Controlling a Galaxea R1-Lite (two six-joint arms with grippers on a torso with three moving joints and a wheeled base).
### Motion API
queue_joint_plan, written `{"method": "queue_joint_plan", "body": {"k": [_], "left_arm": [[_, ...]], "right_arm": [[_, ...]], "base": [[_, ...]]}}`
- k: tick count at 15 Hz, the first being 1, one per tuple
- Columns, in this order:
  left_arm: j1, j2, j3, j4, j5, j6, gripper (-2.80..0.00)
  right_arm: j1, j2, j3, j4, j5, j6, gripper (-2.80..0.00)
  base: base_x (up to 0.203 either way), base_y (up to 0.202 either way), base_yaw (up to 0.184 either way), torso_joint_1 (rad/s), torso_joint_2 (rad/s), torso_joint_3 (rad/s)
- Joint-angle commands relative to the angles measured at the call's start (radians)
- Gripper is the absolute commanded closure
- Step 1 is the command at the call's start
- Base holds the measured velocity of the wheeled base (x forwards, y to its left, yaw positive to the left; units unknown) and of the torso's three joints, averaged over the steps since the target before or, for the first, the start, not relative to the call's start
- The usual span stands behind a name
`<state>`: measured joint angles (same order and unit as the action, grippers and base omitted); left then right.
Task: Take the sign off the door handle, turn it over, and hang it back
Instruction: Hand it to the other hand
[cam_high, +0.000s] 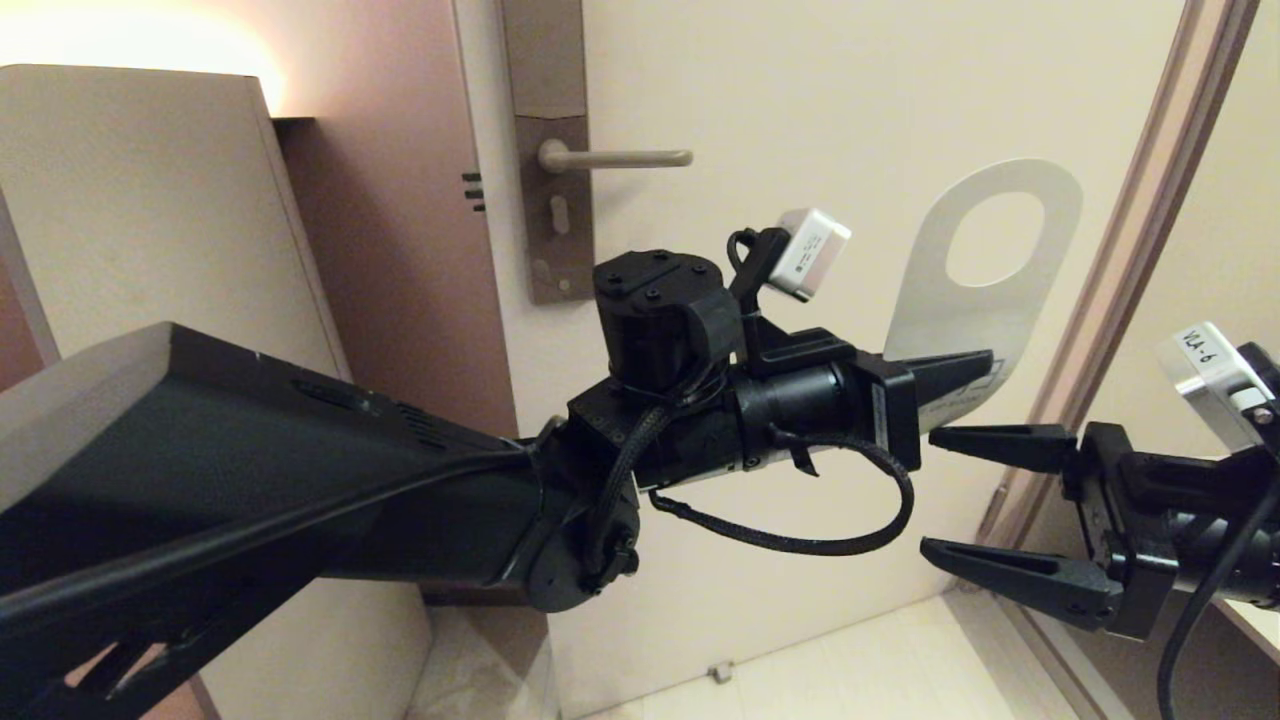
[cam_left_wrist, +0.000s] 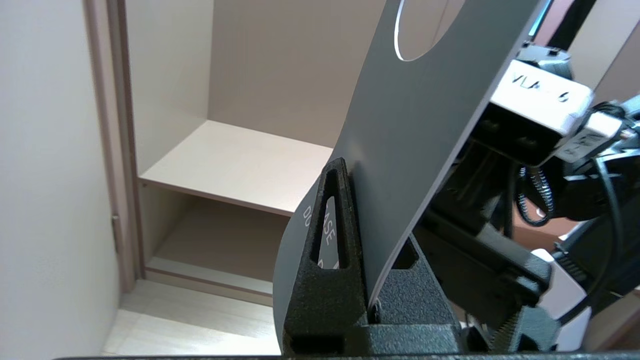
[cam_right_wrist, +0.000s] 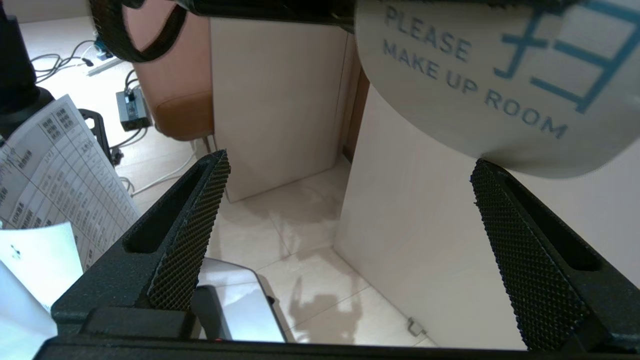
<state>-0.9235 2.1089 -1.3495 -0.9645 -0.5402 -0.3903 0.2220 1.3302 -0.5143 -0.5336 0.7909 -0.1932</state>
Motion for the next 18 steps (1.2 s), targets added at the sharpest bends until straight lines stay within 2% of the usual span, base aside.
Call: {"method": "queue_joint_plan", "body": {"k": [1, 8, 10, 13, 16, 18], "left_arm": [[0.004, 0.002, 0.006, -0.005, -0.003, -0.005, 0.0], [0.017, -0.006, 0.027, -0.006, -0.006, -0.01, 0.0], [0.016, -0.009, 0.043, -0.008, -0.006, -0.021, 0.0], [0.015, -0.01, 0.066, -0.008, -0.009, -0.025, 0.0], [0.017, -0.004, 0.072, -0.008, -0.034, -0.027, 0.0], [0.018, -0.003, 0.072, -0.008, -0.04, -0.027, 0.0]], "right_arm": [[-0.002, -0.001, 0.029, -0.016, 0.004, -0.002, -2.8], [-0.036, 0.094, 0.063, -0.148, 0.004, 0.021, -2.8], [-0.041, 0.126, 0.056, -0.219, 0.004, 0.054, -2.8], [-0.041, 0.123, 0.055, -0.243, 0.007, 0.072, -2.8], [-0.041, 0.103, 0.056, -0.244, 0.071, 0.073, -2.8], [-0.041, 0.099, 0.056, -0.244, 0.082, 0.072, -2.8]], "base": [[0.0, 0.0, 0.0, 0.0, 0.0, 0.0], [0.0, 0.0, 0.0, 0.0, 0.0, 0.0], [0.0, 0.0, 0.0, 0.0, 0.0, 0.0], [0.0, 0.0, 0.0, 0.0, 0.0, 0.0], [0.0, 0.0, 0.0, 0.0, 0.0, 0.0], [0.0, 0.0, 0.0, 0.0, 0.0, 0.0]]}}
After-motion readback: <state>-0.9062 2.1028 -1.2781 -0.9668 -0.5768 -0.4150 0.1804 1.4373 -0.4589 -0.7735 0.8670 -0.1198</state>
